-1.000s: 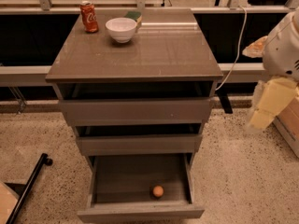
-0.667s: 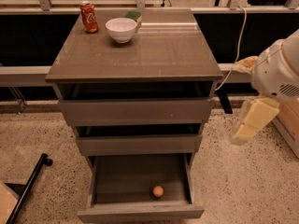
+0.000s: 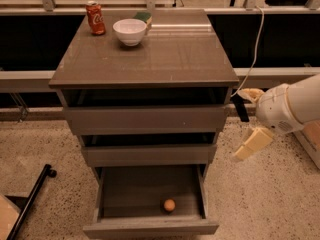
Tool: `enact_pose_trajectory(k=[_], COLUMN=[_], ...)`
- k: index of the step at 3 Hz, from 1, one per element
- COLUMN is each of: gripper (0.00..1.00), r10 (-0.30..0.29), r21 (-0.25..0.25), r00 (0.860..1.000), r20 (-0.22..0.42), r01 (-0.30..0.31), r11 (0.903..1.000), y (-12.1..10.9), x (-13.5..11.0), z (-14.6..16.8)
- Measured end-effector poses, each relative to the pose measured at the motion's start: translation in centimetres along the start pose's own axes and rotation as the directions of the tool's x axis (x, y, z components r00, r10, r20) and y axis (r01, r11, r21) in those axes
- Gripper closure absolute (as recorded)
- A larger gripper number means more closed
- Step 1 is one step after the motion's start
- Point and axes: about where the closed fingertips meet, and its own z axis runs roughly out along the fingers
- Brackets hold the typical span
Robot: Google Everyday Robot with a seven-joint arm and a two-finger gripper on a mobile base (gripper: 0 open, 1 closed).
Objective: Pick orange from bottom drawer and place on counter
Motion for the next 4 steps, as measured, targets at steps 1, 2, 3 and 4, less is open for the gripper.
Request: enact_pose_trajectory(k=[1,2,3,4], gripper=[0.0,0.0,0.0,0.0], r10=[0.002,0.011,0.067,0.144], r21=[-0.025,-0.04,-0.069,-0.09], r00=[0.999,1.0,0.997,0.988], r20=[0.034,-0.022,-0.046,-0.05], r01=[-0.001,-0.011,-0.07,-0.148], r11=[0.9997,0.9992,0.9951,0.985], y=[-0.2,0.2,1.9,4.6], x=[1.4,1.8,4.1,7.3], z=[2.1,2.6,5.4,9.5])
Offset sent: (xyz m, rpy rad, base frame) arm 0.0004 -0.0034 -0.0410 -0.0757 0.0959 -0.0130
